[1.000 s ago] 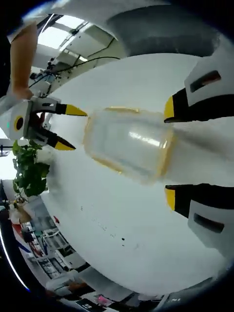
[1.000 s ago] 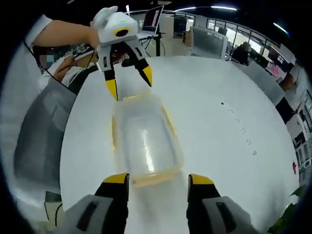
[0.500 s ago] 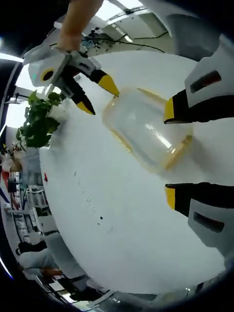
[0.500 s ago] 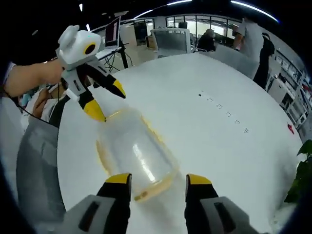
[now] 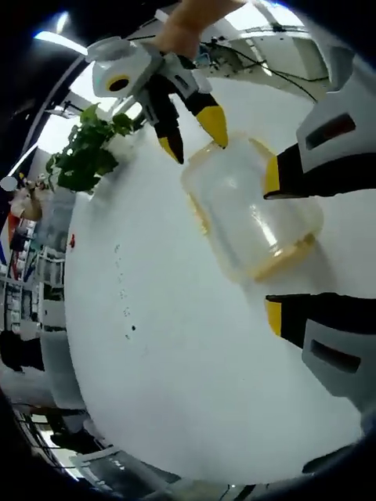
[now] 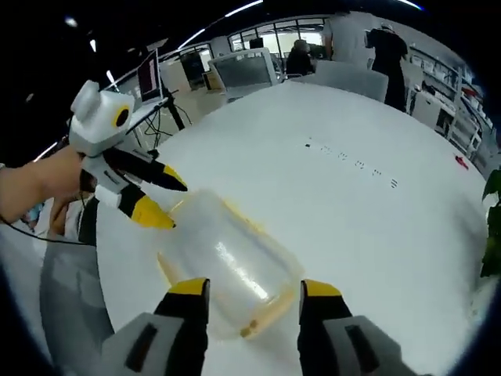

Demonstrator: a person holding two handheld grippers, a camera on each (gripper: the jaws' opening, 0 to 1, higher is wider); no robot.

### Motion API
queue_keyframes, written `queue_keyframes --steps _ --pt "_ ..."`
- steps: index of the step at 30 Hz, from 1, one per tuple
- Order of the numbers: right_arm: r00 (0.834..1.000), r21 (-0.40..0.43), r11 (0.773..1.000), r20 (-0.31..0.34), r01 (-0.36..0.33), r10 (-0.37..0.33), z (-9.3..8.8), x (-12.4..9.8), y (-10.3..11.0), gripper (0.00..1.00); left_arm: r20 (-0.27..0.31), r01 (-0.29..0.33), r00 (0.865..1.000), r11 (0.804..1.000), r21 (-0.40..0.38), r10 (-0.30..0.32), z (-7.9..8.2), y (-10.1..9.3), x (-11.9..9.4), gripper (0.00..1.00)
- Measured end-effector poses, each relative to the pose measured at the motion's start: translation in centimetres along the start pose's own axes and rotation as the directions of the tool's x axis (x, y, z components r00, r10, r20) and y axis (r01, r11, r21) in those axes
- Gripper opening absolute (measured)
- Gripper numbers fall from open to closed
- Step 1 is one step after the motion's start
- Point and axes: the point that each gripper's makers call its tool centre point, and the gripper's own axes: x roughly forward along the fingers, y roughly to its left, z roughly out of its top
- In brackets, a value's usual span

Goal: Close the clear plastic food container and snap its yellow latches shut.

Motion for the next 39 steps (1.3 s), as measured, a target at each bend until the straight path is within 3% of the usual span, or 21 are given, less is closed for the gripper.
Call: queue_keyframes --steps 5,7,9,10,12,17,19,24,34,39 --pt "1.0 0.13 0.992 -0.015 -0.002 0.004 -1.2 0.3 -0.3 0.41 0.008 0.006 1.0 0.997 -0.075 -0.005 -0.6 -0.2 0.4 0.46" --pt "1.0 0.139 0.99 0.004 -0.011 0.011 -1.2 0.4 -0.3 0.41 -0.003 0.017 1.0 0.997 -0.075 -0.017 -1.0 -0.4 0.6 0.43" --pt "1.0 0.16 0.987 -0.021 -0.008 0.011 -1.8 0.6 -0.3 0.41 0.006 0.021 1.0 0.995 -0.096 -0.021 -1.1 -0.5 0.8 0.44" --pt "1.0 0.205 0.979 -0.005 -0.02 0.021 -1.7 0.7 -0.1 0.42 0.0 0.018 1.0 0.995 -0.098 -0.018 -1.1 -0.4 0.7 0.44" --pt "1.0 0.191 0.981 -0.004 -0.024 0.025 -1.7 0.6 -0.1 0.4 0.003 0.027 1.0 0.996 -0.083 -0.026 -1.0 -0.6 0.8 0.43" --pt "0.999 0.28 0.959 0.014 -0.044 0.042 -1.8 0.8 0.0 0.39 0.013 0.036 0.999 0.994 -0.101 -0.034 -1.0 -0.6 0.8 0.41" --pt "0.999 0.243 0.97 0.033 -0.032 0.025 -1.5 0.8 0.1 0.39 0.016 0.032 0.999 0.993 -0.114 -0.031 -0.9 -0.6 0.8 0.41" --pt "0.999 0.256 0.966 0.032 -0.038 0.031 -1.6 0.9 0.1 0.38 0.012 0.043 0.999 0.987 -0.157 -0.042 -1.2 -0.5 1.0 0.39" --pt "0.999 0.254 0.966 0.018 -0.052 0.049 -1.7 1.0 0.2 0.35 0.012 0.043 0.999 0.989 -0.14 -0.042 -1.2 -0.8 1.0 0.36" --pt "0.998 0.245 0.967 0.01 -0.062 0.062 -1.5 1.3 0.5 0.31 -0.021 0.03 0.999 0.993 -0.114 -0.032 -1.6 -1.1 0.8 0.31"
